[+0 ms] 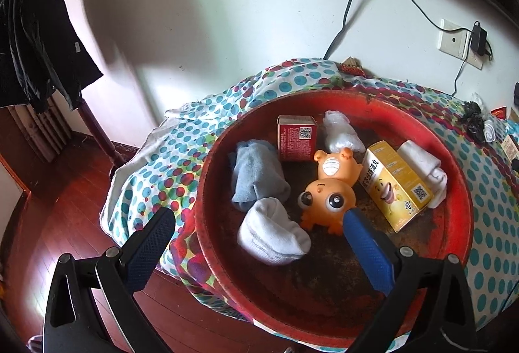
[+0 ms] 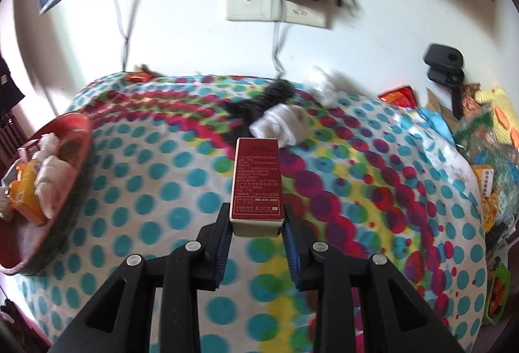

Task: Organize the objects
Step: 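Carry the dark red box with the right gripper toward the red tray, then lower the dark red box into the red tray and open the right gripper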

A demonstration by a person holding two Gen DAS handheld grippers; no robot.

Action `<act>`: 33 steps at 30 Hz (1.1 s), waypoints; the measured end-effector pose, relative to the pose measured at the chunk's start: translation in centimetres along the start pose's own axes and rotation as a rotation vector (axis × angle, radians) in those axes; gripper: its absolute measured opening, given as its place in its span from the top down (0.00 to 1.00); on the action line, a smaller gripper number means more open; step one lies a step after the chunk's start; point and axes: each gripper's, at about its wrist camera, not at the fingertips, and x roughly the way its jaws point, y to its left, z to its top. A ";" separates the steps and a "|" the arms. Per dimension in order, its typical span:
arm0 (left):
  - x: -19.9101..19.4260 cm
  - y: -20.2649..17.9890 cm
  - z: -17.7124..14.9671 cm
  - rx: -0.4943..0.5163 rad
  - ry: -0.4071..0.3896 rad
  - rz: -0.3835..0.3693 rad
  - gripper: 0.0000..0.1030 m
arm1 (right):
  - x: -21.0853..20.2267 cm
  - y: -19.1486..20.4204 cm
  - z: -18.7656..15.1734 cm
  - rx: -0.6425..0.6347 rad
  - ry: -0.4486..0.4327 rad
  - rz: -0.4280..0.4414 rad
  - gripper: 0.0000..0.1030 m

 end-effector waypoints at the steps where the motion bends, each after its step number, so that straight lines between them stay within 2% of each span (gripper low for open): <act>1: 0.0 0.1 0.0 0.003 0.001 0.009 0.00 | -0.3 1.1 0.2 -0.013 -0.006 0.017 0.71; 4: 0.2 0.6 -0.1 -0.003 0.010 0.019 0.00 | -1.2 4.6 0.8 -0.064 -0.021 0.064 0.71; 9: -0.1 1.6 0.1 -0.042 0.003 -0.006 0.00 | -2.3 10.5 1.7 -0.147 -0.041 0.153 0.71; 16: 0.4 2.1 -0.1 -0.045 0.020 -0.003 0.00 | -2.2 18.4 3.1 -0.245 -0.032 0.256 0.71; 25: 0.9 2.5 -0.2 -0.065 0.040 -0.014 0.00 | 0.6 25.0 4.9 -0.293 0.024 0.303 0.71; 33: 1.1 2.4 -0.3 -0.057 0.045 -0.024 0.00 | 3.7 27.7 5.8 -0.327 0.077 0.272 0.71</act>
